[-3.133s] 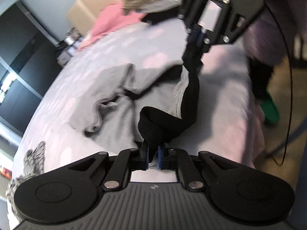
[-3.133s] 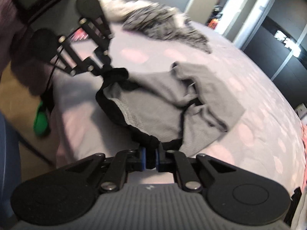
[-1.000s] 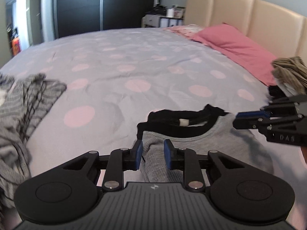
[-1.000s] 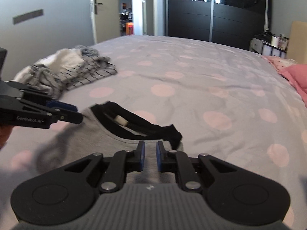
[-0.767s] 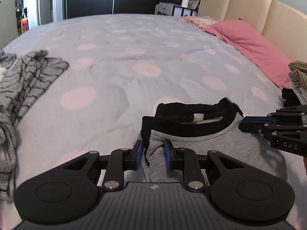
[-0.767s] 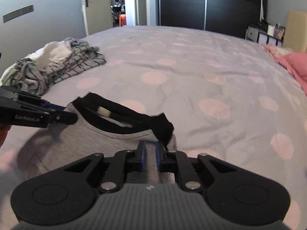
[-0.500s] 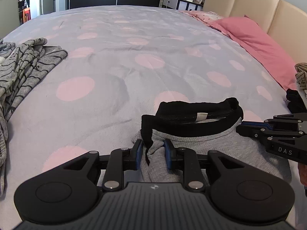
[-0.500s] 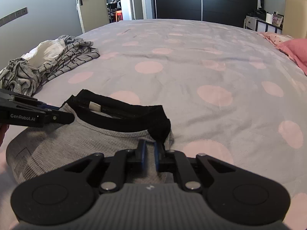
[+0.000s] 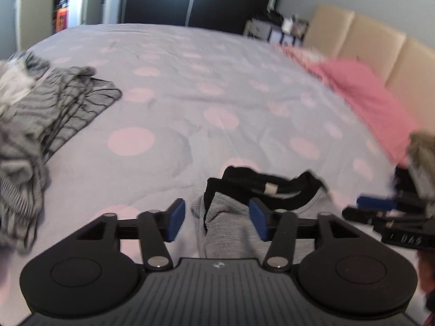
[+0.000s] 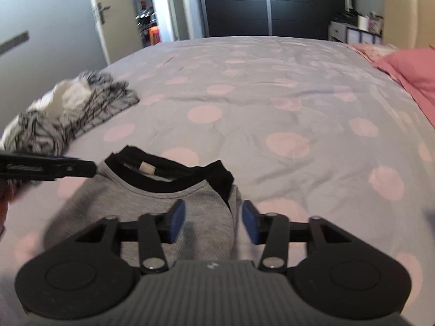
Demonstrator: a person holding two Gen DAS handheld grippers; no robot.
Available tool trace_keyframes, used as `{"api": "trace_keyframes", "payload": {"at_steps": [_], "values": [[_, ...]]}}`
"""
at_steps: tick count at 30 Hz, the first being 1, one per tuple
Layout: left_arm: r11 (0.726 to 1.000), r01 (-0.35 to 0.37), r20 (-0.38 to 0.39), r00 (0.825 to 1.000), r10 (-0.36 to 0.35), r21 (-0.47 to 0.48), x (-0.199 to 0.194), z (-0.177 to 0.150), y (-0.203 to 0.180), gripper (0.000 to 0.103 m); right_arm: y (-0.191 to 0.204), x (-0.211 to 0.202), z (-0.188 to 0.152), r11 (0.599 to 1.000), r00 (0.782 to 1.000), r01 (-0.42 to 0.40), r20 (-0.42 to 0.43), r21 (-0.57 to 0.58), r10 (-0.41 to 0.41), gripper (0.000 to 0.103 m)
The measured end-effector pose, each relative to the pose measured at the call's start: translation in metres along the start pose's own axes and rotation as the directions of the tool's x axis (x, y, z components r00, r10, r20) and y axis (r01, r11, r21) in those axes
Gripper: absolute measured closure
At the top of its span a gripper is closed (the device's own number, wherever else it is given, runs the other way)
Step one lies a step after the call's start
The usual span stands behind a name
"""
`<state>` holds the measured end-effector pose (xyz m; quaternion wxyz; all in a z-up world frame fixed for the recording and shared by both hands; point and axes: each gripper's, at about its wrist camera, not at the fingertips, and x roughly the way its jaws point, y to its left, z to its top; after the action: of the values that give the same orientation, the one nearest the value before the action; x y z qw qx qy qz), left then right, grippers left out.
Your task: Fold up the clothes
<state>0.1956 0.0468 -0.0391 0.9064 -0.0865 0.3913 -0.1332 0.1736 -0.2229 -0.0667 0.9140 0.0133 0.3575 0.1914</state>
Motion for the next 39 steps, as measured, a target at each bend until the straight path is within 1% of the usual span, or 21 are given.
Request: {"api": "trace_keyframes", "payload": {"at_steps": [1,4,6,10,14,21,23,24,25,27,29,31,35,39], "values": [[1.0,0.009,0.008,1.0,-0.009,-0.024,-0.005,-0.001,0.002,0.052,-0.004,-0.003,-0.002,0.999,1.0,-0.011,-0.003,0.037,0.011,0.045],[0.997,0.015,-0.009,1.0,-0.016,-0.079,-0.005,-0.012,0.009,0.052,-0.014,-0.004,-0.011,0.988,0.999,-0.041,-0.029,0.146,0.046,0.045],[0.993,0.015,-0.021,1.0,-0.018,-0.113,-0.001,-0.021,0.014,0.052,-0.018,0.001,-0.018,0.983,0.997,-0.049,-0.05,0.179,0.058,0.045],[0.985,0.042,-0.054,0.997,-0.051,-0.17,0.013,-0.035,0.02,0.052,-0.024,0.013,-0.029,0.967,0.992,-0.067,-0.083,0.248,0.09,0.045],[0.976,0.061,-0.064,0.995,-0.076,-0.21,0.026,-0.046,0.027,0.052,-0.028,0.026,-0.033,0.953,0.987,-0.097,-0.097,0.287,0.129,0.045],[0.953,0.15,-0.022,0.987,-0.162,-0.264,0.04,-0.054,0.041,0.055,-0.033,0.048,-0.037,0.936,0.977,-0.155,-0.093,0.317,0.194,0.045],[0.952,0.162,-0.016,0.985,-0.171,-0.261,0.043,-0.055,0.041,0.06,-0.032,0.054,-0.035,0.935,0.974,-0.167,-0.095,0.314,0.206,0.047],[0.951,0.167,-0.013,0.984,-0.176,-0.261,0.044,-0.055,0.04,0.061,-0.032,0.057,-0.034,0.934,0.972,-0.172,-0.098,0.312,0.212,0.05],[0.949,0.171,-0.01,0.984,-0.18,-0.264,0.045,-0.055,0.04,0.064,-0.031,0.059,-0.032,0.933,0.971,-0.178,-0.099,0.312,0.218,0.056],[0.946,0.179,-0.007,0.982,-0.188,-0.268,0.046,-0.055,0.04,0.068,-0.03,0.062,-0.032,0.929,0.968,-0.19,-0.094,0.318,0.231,0.063],[0.944,0.185,-0.004,0.981,-0.193,-0.273,0.046,-0.055,0.039,0.073,-0.029,0.063,-0.033,0.929,0.969,-0.195,-0.086,0.316,0.232,0.066],[0.948,0.183,0.005,0.982,-0.189,-0.261,0.043,-0.056,0.036,0.076,-0.026,0.062,-0.033,0.931,0.97,-0.193,-0.082,0.31,0.228,0.071],[0.96,0.167,0.023,0.986,-0.166,-0.225,0.036,-0.057,0.027,0.081,-0.021,0.056,-0.031,0.938,0.974,-0.186,-0.071,0.294,0.215,0.075],[0.964,0.164,0.039,0.986,-0.159,-0.208,0.024,-0.055,0.021,0.083,-0.021,0.043,-0.028,0.933,0.975,-0.195,-0.044,0.303,0.219,0.077]]}}
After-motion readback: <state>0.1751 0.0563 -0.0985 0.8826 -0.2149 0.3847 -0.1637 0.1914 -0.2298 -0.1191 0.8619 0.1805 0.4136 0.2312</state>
